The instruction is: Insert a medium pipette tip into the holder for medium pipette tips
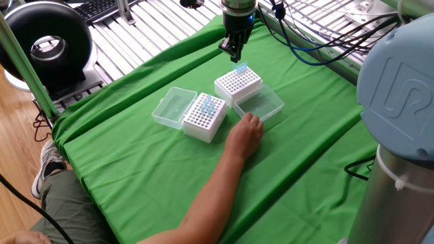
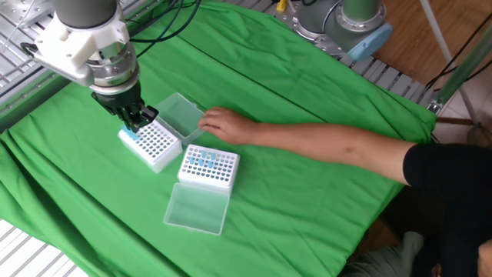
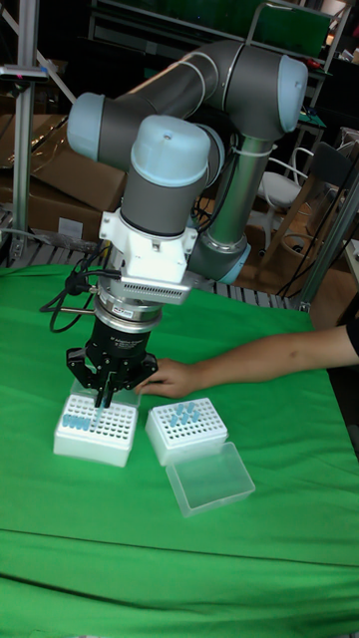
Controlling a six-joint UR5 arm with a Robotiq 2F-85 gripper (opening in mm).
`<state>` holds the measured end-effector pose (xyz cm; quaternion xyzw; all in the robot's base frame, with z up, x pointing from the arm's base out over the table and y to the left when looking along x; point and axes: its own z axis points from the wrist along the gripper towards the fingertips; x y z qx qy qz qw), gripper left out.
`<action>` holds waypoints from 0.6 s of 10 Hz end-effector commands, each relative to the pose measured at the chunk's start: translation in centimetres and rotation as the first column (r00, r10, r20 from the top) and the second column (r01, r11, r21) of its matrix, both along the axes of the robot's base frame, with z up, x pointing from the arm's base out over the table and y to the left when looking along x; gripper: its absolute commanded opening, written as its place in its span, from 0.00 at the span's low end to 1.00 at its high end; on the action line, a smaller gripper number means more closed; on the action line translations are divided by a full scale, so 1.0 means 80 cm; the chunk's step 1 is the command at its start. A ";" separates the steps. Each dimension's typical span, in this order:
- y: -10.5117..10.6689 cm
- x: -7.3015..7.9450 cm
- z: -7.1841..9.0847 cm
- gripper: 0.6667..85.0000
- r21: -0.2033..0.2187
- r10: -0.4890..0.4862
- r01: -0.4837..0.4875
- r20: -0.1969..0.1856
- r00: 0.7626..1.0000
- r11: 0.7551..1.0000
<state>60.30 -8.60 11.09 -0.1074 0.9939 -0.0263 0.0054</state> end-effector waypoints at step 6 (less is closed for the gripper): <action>0.001 -0.001 -0.011 0.04 0.022 0.023 -0.023 0.010 1.000 0.999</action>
